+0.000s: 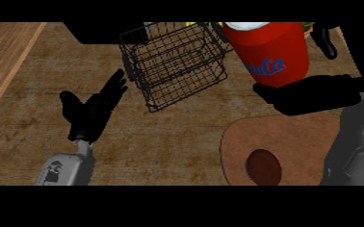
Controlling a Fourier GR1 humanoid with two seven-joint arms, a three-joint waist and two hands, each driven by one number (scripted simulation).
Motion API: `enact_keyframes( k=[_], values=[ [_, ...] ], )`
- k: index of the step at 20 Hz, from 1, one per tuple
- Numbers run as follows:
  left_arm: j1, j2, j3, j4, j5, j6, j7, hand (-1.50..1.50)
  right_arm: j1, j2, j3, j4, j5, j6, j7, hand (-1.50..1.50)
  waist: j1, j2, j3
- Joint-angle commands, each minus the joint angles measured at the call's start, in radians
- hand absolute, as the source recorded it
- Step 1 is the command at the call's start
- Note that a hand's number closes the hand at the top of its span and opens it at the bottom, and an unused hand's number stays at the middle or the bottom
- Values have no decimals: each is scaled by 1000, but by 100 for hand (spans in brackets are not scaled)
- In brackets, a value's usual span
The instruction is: Pick the can from the cutting board and place it in the tiered basket
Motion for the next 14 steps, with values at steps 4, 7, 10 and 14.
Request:
enact_keyframes(
  k=[4, 7, 10, 14],
  values=[
    [-1, 4, 27, 9, 12, -4, -8, 0, -238, 60, -11, 327, 51, -160, 33, 150, 5, 2, 0],
    [-54, 6, 26, 39, 16, -19, 19, 0, -277, 78, 2, 458, 92, -261, -8, 150, 1, 3, 0],
    [14, 6, 9, -16, 18, -36, -7, 0, -308, 77, -3, 623, 129, -372, -93, 150, 11, 4, 0],
    [-31, -17, 2, 9, -10, 3, 24, 0, -352, 81, -10, 748, 85, -459, -153, 150, 5, 3, 1]
  ],
)
